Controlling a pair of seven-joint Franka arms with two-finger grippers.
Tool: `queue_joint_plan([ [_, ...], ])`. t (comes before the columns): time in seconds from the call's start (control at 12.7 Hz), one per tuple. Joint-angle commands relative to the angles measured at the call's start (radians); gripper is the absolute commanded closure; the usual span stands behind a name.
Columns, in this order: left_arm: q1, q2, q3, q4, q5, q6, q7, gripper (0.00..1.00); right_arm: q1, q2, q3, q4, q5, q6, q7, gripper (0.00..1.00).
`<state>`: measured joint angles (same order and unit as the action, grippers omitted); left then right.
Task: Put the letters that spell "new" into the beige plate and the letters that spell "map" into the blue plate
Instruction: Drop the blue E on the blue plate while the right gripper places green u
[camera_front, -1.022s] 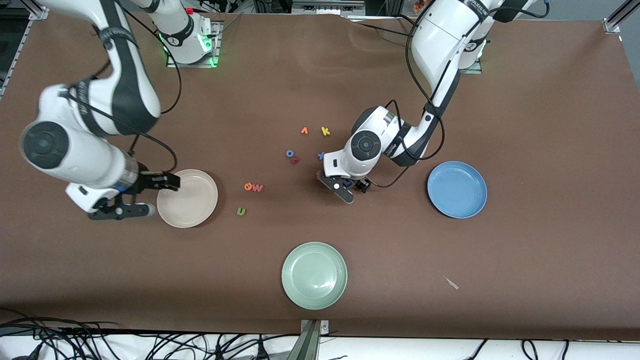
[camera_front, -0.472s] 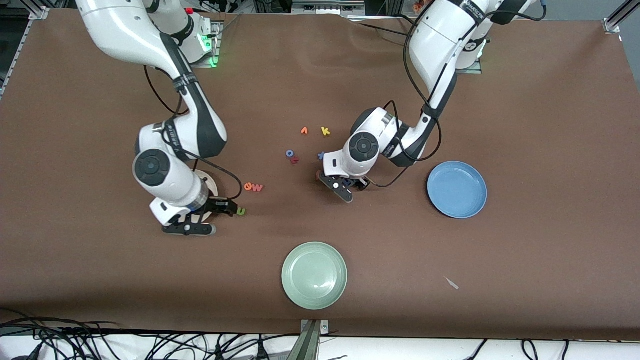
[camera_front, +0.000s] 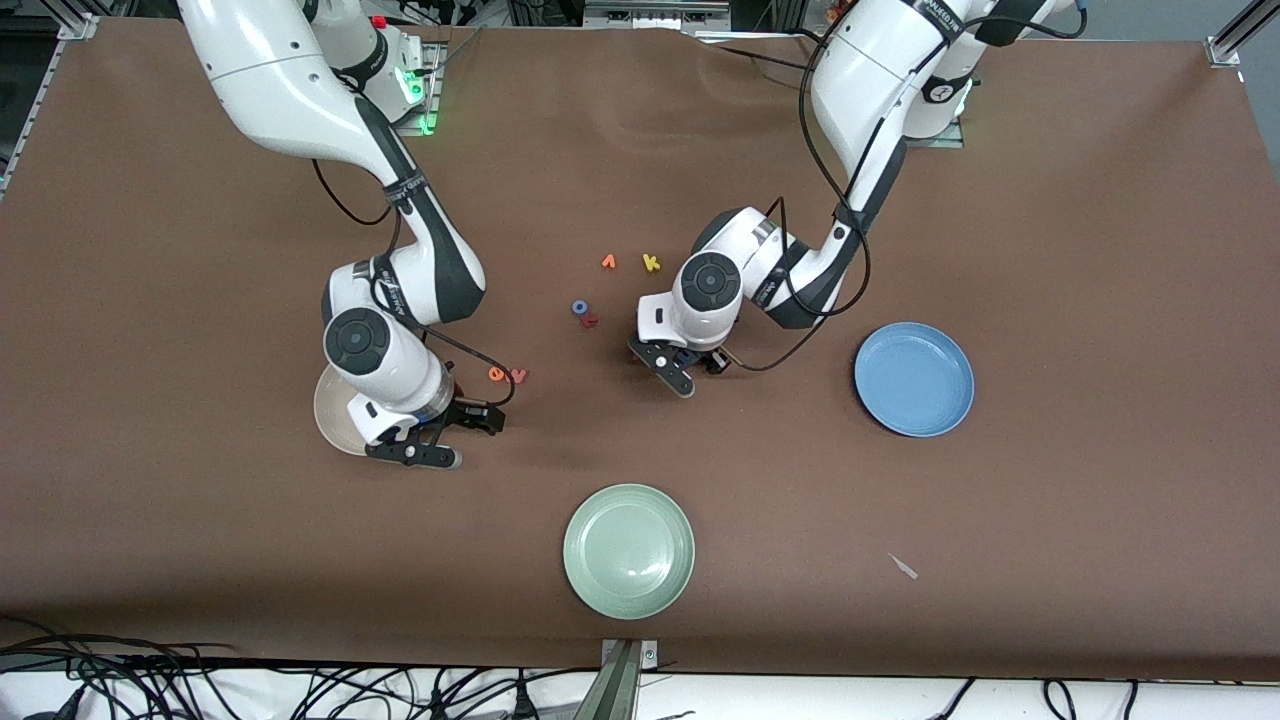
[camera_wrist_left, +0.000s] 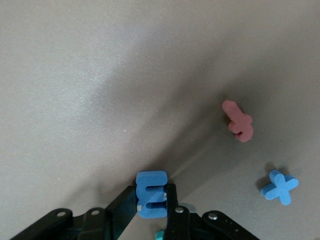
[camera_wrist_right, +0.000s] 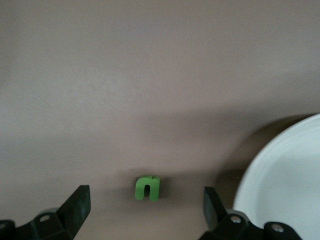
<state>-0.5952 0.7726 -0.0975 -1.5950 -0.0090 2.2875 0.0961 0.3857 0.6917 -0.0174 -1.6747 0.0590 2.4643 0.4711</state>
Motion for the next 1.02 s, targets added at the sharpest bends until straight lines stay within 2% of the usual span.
queue_joint_plan([
  [0.0, 0.004, -0.062, 0.013, 0.007, 0.024, -0.100, 0.004, 0.95, -0.004, -0.015, 0.019, -0.095, 0.007, 0.110, 0.020, 0.00],
  [0.31, 0.113, -0.151, 0.018, 0.003, 0.027, -0.307, 0.060, 0.95, -0.004, 0.023, 0.020, -0.086, 0.004, 0.155, 0.047, 0.01],
  [0.47, 0.202, -0.165, 0.035, -0.003, 0.055, -0.397, 0.091, 0.95, -0.004, 0.038, 0.020, -0.083, 0.004, 0.176, 0.047, 0.06],
  [0.79, 0.308, -0.168, 0.039, -0.039, 0.106, -0.479, 0.140, 0.93, -0.002, 0.040, 0.022, -0.082, 0.007, 0.174, 0.049, 0.27],
  [0.94, 0.373, -0.162, 0.035, -0.077, 0.145, -0.451, 0.142, 0.92, -0.002, 0.040, 0.031, -0.082, 0.010, 0.174, 0.049, 0.38],
])
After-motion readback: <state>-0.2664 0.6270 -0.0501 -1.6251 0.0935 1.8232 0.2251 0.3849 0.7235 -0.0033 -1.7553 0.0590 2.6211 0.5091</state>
